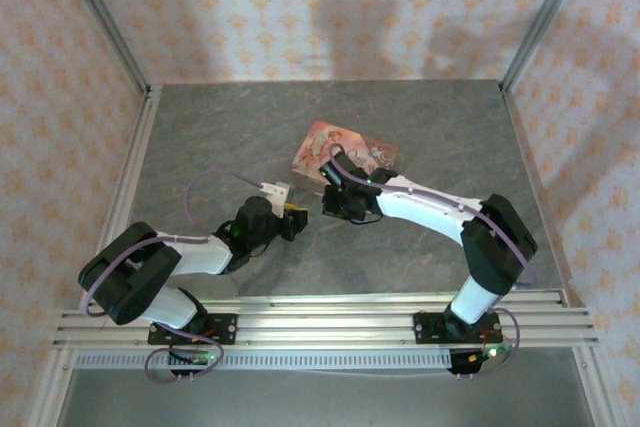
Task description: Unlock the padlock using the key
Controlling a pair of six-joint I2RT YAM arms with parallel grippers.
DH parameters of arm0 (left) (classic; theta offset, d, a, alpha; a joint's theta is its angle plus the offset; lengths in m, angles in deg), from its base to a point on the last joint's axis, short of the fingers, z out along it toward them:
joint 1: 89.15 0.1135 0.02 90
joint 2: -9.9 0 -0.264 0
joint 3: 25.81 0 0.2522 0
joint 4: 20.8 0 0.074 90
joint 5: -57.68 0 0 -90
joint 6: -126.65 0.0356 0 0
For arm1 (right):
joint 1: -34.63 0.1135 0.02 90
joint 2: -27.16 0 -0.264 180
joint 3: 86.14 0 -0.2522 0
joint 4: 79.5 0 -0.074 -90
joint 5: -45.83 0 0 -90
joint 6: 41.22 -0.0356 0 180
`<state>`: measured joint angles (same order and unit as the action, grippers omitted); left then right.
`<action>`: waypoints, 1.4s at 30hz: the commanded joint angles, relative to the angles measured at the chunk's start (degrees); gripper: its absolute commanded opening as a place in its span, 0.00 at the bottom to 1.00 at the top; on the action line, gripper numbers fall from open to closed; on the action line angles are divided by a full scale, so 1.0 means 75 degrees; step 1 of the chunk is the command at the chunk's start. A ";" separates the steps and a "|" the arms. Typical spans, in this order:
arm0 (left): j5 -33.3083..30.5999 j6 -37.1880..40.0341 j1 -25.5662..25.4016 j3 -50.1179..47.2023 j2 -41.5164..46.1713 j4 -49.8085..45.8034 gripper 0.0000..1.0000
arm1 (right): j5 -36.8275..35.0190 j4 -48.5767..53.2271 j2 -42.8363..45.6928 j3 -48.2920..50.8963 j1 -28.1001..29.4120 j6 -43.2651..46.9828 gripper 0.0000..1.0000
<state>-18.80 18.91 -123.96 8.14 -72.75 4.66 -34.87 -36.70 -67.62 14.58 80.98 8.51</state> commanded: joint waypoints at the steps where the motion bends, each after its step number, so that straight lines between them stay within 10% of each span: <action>1: 0.0108 0.0035 0.0071 0.0154 0.0108 -0.0361 0.37 | -0.1133 -0.0321 -0.0139 0.0340 0.0011 -0.0210 0.19; 7: 0.0207 0.0113 0.0117 0.0162 0.0168 -0.0541 0.37 | -0.0910 -0.1621 -0.0168 0.0998 -0.0002 -0.0213 0.33; 42: 0.0118 0.0329 0.0314 0.0038 0.0549 -0.0882 0.37 | -0.1299 -0.3854 -0.1254 0.1564 -0.0145 0.0808 0.29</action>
<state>-17.71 20.22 -122.37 8.16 -69.30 -1.42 -41.97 -64.11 -75.62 25.55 80.17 13.27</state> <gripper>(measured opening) 0.368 0.298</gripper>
